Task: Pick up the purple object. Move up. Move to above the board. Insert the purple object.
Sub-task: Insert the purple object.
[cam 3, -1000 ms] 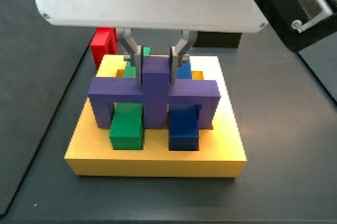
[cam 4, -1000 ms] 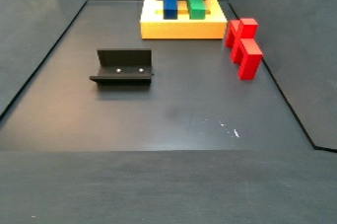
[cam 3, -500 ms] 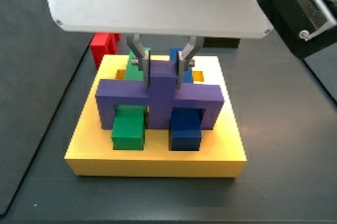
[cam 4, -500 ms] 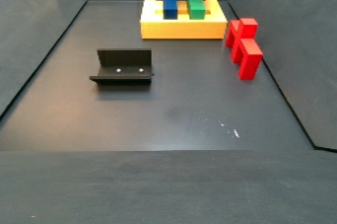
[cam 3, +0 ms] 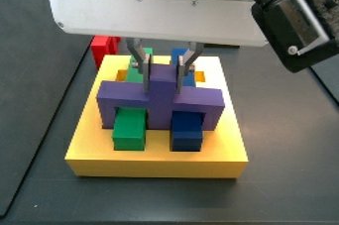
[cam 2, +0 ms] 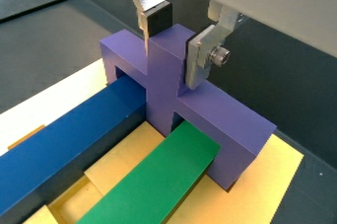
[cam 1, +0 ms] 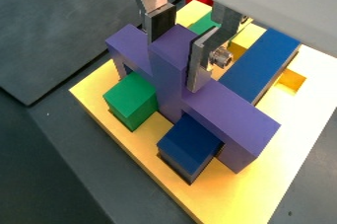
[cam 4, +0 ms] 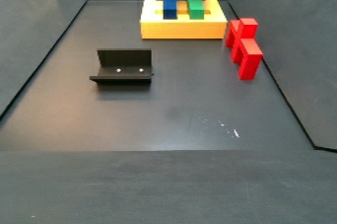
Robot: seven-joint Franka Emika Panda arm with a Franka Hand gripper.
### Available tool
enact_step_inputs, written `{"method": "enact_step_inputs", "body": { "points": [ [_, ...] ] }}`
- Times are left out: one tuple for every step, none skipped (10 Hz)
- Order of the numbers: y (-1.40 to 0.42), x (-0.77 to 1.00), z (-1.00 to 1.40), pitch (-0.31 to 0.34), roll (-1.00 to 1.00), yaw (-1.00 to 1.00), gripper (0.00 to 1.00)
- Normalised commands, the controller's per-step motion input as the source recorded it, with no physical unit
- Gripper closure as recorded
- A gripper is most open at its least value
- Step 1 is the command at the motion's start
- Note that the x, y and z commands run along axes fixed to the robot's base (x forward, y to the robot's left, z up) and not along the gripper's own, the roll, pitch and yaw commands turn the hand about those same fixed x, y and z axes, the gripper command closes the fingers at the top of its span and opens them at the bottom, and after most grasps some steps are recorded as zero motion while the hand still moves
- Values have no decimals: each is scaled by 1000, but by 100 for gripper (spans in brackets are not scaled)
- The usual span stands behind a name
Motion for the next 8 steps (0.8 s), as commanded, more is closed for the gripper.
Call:
{"method": "enact_step_inputs", "body": {
  "points": [
    [0, -120, -374, -67, -6, 0, 100],
    [14, -197, -511, -120, -71, 0, 100],
    [0, -163, -597, -149, -113, 14, 100],
    [0, -111, -637, -166, -141, 43, 100],
    [0, -111, -569, -171, -163, 49, 100],
    [0, -29, -323, -110, -117, 6, 100],
    [0, 0, -94, -20, -39, 0, 100],
    [0, 0, 0, 0, 0, 0, 100]
  ]
}}
